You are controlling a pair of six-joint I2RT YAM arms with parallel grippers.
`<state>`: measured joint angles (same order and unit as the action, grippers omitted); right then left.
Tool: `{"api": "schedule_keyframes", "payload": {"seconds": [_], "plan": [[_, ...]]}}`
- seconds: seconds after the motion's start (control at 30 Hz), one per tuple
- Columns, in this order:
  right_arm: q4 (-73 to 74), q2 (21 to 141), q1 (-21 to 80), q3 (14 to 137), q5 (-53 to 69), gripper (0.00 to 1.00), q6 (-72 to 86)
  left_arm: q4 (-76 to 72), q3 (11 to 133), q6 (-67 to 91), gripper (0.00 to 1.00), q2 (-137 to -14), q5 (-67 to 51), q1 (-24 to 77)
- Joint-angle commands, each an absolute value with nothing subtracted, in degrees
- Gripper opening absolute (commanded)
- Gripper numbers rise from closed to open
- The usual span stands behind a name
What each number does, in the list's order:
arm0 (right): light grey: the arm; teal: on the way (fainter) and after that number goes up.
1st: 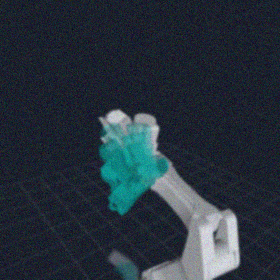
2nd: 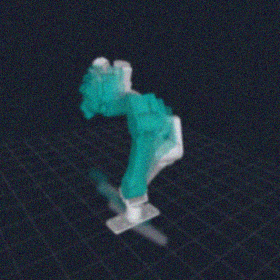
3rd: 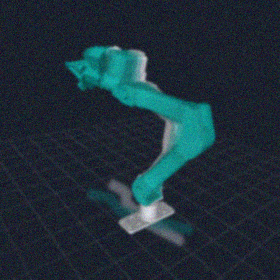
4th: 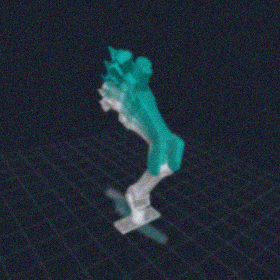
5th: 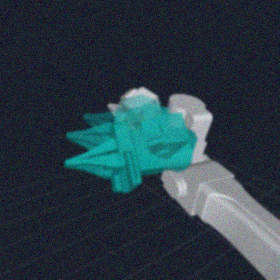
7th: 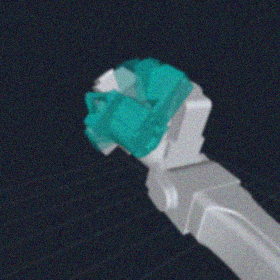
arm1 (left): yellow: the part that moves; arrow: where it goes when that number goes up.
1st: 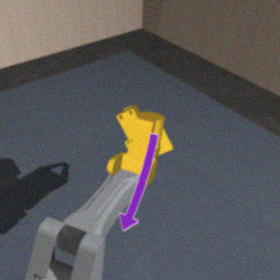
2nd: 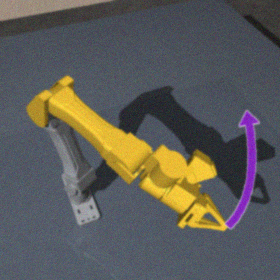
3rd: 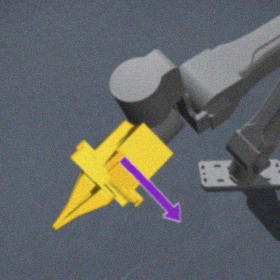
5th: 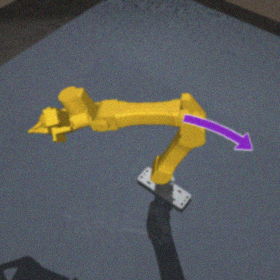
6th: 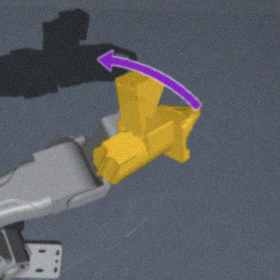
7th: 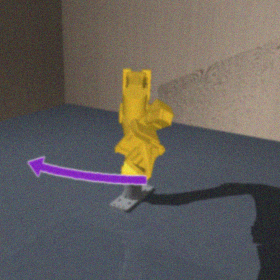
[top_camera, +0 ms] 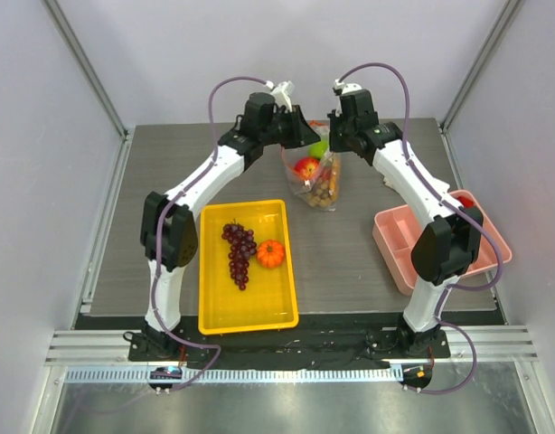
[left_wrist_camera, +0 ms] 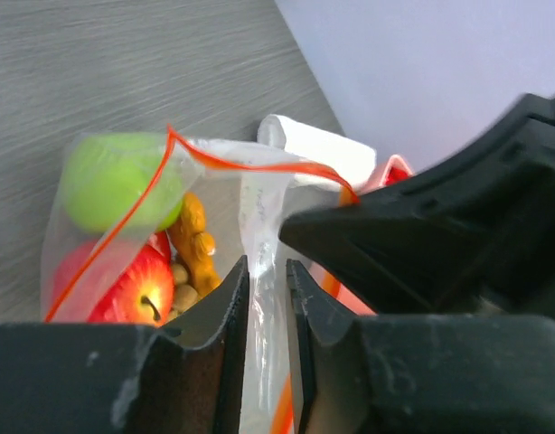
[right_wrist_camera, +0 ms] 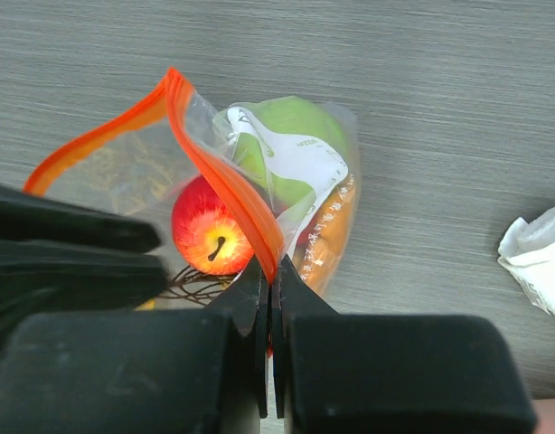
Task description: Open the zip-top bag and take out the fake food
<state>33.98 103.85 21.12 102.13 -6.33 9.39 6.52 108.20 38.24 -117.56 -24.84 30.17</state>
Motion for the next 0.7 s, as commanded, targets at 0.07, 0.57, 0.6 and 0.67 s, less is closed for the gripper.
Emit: {"api": "schedule_keyframes", "payload": {"seconds": [0.07, 0.57, 0.6, 0.67], "plan": [[33.22, 102.83, 21.36, 105.73, -6.85, 0.01, 9.14, 25.21, 118.21, 25.76, 0.27, -123.31, -20.48, 32.25], [34.01, 103.71, 21.44, 106.7, -6.15, 0.01, 9.84, 23.64, 109.59, 20.92, 0.27, -122.69, -3.26, 37.09], [34.1, 103.54, 21.45, 106.61, -6.07, 0.01, 9.84, 24.08, 110.12, 21.09, 0.32, -123.65, -2.73, 37.09], [34.01, 103.36, 21.36, 106.35, -5.63, 0.01, 9.84, 24.43, 110.74, 22.32, 0.4, -124.36, -0.97, 37.09]]}}
